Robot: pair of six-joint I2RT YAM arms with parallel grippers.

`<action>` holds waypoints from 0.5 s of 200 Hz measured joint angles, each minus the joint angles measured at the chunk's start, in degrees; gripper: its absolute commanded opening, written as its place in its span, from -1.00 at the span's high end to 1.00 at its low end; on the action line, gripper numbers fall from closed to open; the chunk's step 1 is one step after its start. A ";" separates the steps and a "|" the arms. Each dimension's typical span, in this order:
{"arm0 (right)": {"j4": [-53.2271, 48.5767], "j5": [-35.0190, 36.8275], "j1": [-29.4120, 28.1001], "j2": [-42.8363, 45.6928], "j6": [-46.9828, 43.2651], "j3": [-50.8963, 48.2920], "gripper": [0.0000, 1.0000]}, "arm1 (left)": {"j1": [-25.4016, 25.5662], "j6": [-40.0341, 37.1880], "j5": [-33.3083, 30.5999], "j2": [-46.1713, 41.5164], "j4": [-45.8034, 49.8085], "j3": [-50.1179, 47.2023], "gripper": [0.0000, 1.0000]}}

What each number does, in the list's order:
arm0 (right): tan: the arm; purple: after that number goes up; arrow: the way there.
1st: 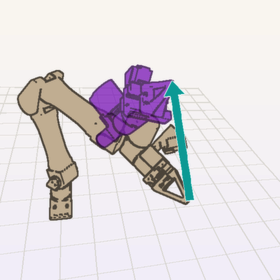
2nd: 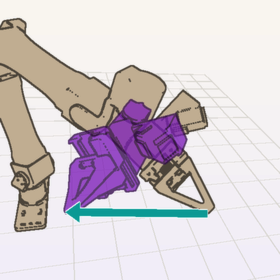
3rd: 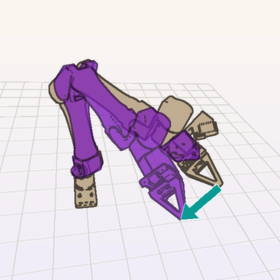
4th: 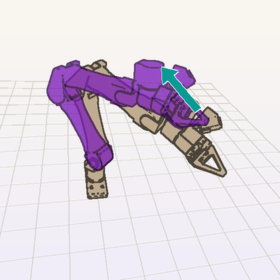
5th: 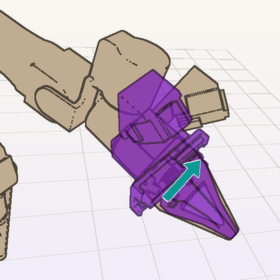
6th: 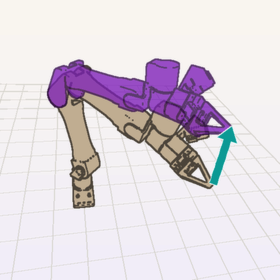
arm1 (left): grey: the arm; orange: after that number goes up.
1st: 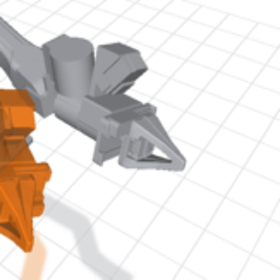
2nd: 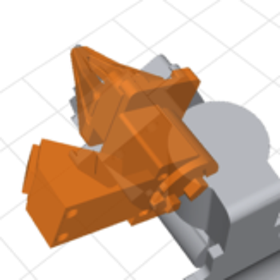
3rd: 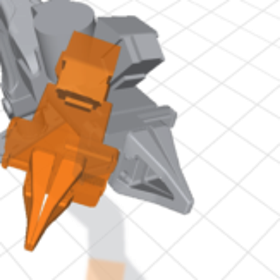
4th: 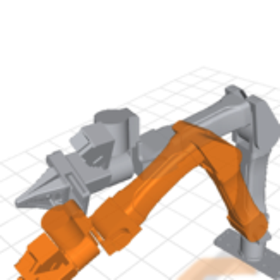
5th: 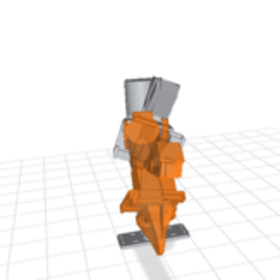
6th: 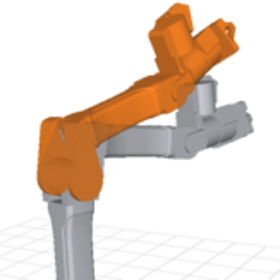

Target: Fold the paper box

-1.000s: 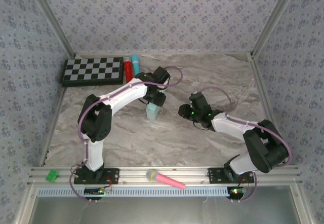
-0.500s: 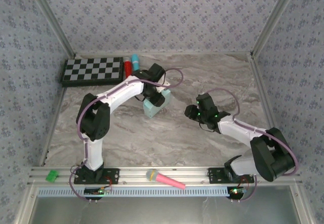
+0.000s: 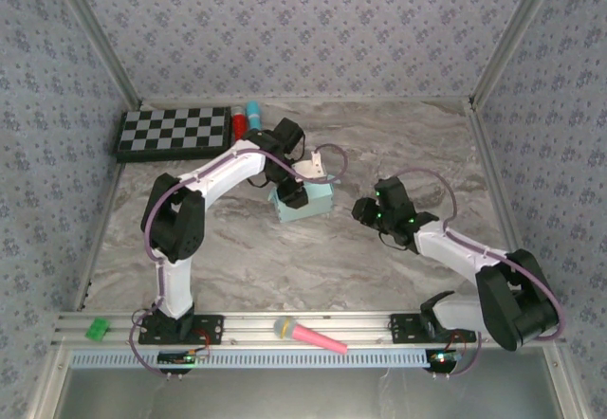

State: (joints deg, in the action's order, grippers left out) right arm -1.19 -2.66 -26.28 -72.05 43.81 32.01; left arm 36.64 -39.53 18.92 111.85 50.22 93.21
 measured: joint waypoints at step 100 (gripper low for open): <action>-0.39 0.35 1.05 1.16 -0.13 -1.38 0.25 | 0.11 -7.37 1.92 1.09 4.24 5.11 -0.36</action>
State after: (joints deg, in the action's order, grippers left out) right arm -1.58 -2.31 -25.23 -70.89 43.68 30.63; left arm 36.75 -46.89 20.84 112.95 54.46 98.32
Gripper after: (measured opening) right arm 0.372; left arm 0.676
